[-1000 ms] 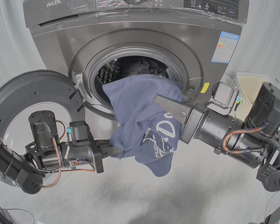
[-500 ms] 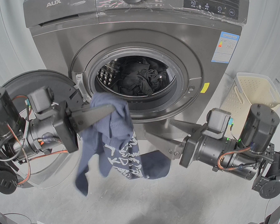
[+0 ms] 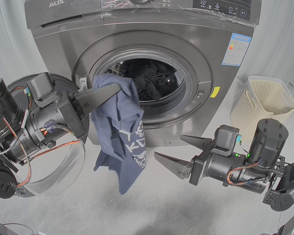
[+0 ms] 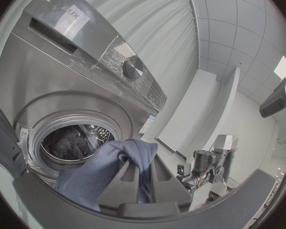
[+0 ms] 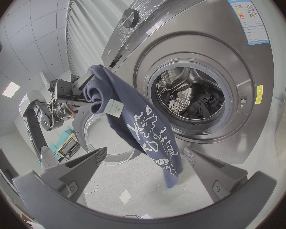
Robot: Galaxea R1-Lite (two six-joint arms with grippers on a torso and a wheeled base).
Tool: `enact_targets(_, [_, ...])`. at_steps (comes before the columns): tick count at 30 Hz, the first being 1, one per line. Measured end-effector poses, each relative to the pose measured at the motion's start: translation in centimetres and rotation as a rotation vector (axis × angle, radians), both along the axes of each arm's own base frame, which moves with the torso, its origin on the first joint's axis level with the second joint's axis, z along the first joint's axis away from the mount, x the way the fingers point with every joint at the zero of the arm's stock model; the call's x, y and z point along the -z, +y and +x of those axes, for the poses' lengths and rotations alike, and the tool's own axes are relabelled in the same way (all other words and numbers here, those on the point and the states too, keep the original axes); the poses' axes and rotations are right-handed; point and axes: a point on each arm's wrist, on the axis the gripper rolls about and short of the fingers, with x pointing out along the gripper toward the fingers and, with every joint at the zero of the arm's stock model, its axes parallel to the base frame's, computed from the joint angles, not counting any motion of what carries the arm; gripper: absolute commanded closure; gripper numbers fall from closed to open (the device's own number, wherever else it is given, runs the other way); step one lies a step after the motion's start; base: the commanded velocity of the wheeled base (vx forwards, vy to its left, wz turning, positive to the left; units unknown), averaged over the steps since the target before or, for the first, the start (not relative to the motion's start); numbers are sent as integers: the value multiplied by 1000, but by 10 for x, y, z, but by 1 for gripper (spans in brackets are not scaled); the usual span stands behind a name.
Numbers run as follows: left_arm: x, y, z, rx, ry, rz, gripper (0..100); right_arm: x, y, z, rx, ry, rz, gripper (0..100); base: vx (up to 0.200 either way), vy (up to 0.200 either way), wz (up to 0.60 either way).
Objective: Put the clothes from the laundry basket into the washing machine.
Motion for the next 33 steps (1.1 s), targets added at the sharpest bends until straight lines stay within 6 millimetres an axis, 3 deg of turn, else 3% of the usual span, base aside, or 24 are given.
enact_targets(17, [-15,-26,21,-159,4,-80,100,-6,24,10,-28,-126,63,0,0,0,0])
enact_targets(33, [-18,-35,32,-182,13,-85,100,6,63,0,-150,-116,93,0,0,0,0])
